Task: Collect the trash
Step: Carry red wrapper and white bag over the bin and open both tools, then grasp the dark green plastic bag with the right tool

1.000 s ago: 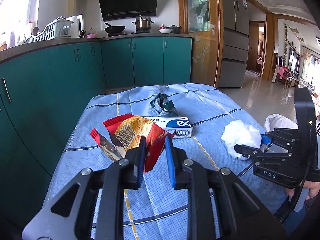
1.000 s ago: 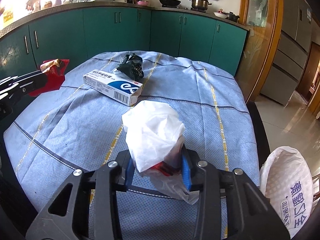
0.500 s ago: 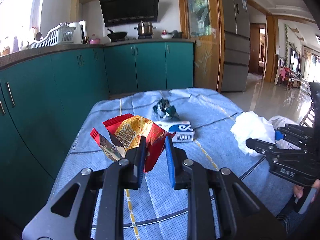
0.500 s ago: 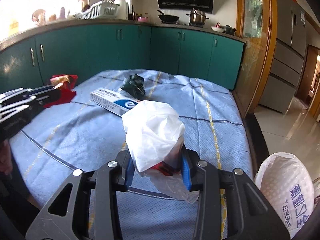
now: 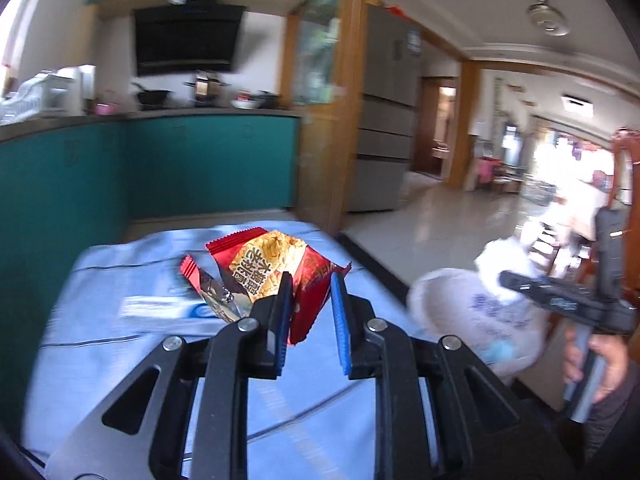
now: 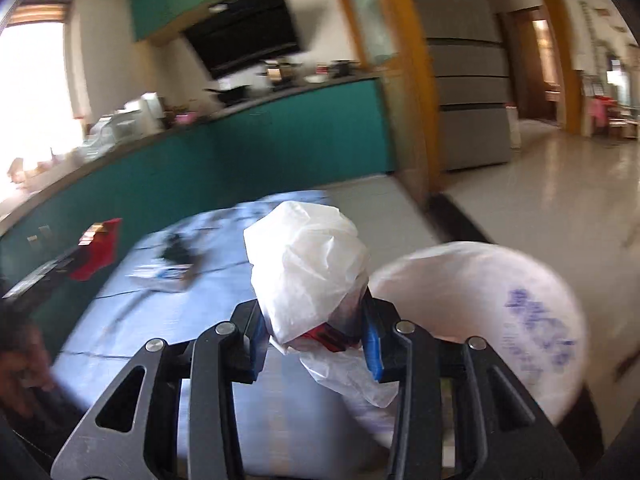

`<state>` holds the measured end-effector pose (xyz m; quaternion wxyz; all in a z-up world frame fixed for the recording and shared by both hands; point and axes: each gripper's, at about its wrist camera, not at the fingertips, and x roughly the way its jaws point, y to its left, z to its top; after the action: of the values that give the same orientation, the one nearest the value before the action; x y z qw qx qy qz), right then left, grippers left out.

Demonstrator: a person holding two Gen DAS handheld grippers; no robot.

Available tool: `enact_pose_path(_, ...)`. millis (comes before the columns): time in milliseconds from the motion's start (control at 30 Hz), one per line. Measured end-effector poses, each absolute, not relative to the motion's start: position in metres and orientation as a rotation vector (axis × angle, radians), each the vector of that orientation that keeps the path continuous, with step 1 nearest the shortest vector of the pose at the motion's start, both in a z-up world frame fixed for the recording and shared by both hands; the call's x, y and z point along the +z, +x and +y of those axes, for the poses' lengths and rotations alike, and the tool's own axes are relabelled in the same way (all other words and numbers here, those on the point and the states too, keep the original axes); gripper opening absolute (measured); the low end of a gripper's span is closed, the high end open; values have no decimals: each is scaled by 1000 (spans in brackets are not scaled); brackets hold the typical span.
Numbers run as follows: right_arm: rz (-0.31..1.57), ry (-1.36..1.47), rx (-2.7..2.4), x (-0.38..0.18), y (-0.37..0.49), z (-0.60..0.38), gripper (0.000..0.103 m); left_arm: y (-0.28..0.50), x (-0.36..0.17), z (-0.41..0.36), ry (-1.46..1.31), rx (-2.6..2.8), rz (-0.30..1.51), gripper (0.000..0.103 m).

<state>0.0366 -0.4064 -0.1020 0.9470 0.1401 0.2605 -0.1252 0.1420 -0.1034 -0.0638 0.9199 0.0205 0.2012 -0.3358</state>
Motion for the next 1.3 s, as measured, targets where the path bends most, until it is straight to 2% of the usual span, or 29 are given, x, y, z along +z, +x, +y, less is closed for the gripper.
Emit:
enact_pose_path(200, 728, 331, -481, -145, 48, -460, 39, 152, -75, -205, 69, -919, 529, 21)
enact_pose_path(400, 712, 363, -506, -159, 33, -467, 41, 144, -108, -298, 161, -1064, 607, 25)
enact_pose_path(467, 708, 342, -518, -158, 29, -469, 41, 143, -116, -314, 157, -1091, 631, 32)
enact_pose_path(500, 706, 333, -523, -157, 24, -470, 43, 142, -120, -323, 156, -1111, 645, 43)
enact_pose_path(533, 702, 324, -533, -155, 18, -470, 45, 141, -124, -328, 156, -1127, 655, 60)
enact_pose_path(600, 689, 309, -553, -153, 11, -471, 61, 139, -126, -330, 158, -1130, 649, 68)
enact_pose_path(633, 682, 299, -561, -151, 9, -470, 65, 137, -127, -328, 169, -1127, 638, 69)
enact_pose_path(767, 650, 277, -566, -144, 9, -466, 72, 141, -118, -305, 213, -1024, 579, 70)
enact_pose_path(867, 611, 243, -538, -133, 21, -452, 80, 153, -105, -264, 201, -880, 531, 73)
enact_pose_path(1000, 574, 209, -443, -116, 42, -428, 86, 185, -95, -184, 231, -649, 507, 75)
enact_pose_path(1167, 545, 155, -247, -98, 102, -373, 88, 222, -88, -72, 211, -359, 501, 79)
enact_pose_path(1300, 527, 124, -42, -86, 167, -314, 88, 253, -92, 4, 50, -177, 518, 79)
